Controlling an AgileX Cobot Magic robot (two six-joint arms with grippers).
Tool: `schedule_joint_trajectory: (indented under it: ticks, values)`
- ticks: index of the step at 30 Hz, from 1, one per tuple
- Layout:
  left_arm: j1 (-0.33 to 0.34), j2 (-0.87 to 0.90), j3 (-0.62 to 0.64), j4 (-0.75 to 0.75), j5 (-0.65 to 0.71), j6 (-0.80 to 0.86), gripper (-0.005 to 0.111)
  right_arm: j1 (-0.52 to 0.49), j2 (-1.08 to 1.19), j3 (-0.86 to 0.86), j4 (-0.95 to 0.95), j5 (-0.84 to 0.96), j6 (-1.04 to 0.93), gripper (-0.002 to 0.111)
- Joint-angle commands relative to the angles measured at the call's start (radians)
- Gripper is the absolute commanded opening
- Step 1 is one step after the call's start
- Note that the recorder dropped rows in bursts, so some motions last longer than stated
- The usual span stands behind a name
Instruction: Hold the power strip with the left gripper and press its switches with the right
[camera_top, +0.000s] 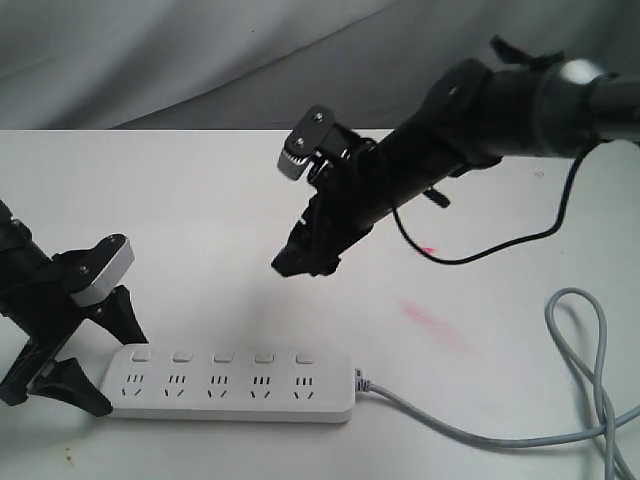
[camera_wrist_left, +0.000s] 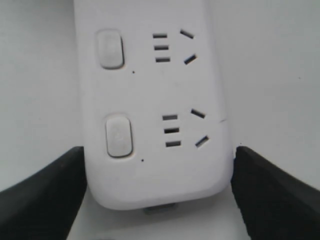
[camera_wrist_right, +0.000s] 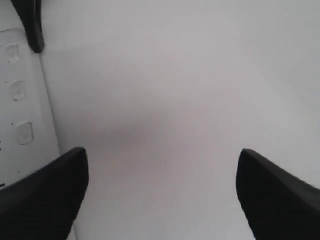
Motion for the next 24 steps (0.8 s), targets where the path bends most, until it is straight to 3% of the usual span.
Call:
schedule_joint_trajectory:
  ticks: [1, 9, 17, 24]
  values:
    - [-0.003, 0.001, 0.003, 0.007, 0.004, 0.006, 0.042, 0.049, 0.065, -0.003, 0.138, 0.051, -0.255, 0.075]
    - [-0.003, 0.001, 0.003, 0.007, 0.004, 0.006, 0.042, 0.094, 0.134, -0.003, 0.627, 0.122, -0.655, 0.075]
    - [-0.003, 0.001, 0.003, 0.007, 0.004, 0.006, 0.042, 0.172, 0.200, -0.003, 0.805, 0.091, -0.793, 0.075]
    - [-0.003, 0.001, 0.003, 0.007, 0.004, 0.006, 0.042, 0.238, 0.211, -0.015, 0.813, -0.106, -0.874, 0.075]
